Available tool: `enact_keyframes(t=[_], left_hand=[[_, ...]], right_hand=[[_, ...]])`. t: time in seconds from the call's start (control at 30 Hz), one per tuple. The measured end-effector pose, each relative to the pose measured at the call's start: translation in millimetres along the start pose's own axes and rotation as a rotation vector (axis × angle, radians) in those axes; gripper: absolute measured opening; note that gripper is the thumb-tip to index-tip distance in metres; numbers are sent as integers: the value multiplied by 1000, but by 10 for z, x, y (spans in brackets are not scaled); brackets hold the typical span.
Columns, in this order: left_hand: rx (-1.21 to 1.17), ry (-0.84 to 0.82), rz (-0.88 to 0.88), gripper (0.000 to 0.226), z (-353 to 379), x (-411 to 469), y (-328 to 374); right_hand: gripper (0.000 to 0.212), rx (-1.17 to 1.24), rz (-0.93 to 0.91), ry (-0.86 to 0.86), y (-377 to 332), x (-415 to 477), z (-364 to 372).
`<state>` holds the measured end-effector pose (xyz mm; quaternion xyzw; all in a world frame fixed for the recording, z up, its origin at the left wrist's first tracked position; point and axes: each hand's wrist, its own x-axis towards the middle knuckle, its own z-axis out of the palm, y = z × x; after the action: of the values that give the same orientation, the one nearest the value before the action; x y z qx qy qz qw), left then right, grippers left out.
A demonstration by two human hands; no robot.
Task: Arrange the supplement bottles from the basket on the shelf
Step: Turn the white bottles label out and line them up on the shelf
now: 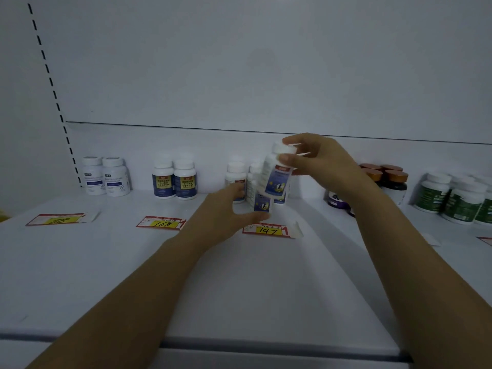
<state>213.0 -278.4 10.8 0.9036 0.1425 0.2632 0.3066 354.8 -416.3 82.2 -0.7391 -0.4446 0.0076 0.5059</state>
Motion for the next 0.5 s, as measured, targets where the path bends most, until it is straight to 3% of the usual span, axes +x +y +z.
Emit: enact_keyframes(t=[0.13, 0.23, 0.5], left_hand=[[249, -204, -118, 100, 45, -17, -65], [390, -290, -156, 111, 83, -22, -135], [560, -417, -190, 110, 127, -26, -184]], right_hand=[[35, -22, 20, 128, 143, 37, -109], [38, -57, 68, 111, 297, 67, -52], [38, -59, 166, 47, 562, 119, 152]])
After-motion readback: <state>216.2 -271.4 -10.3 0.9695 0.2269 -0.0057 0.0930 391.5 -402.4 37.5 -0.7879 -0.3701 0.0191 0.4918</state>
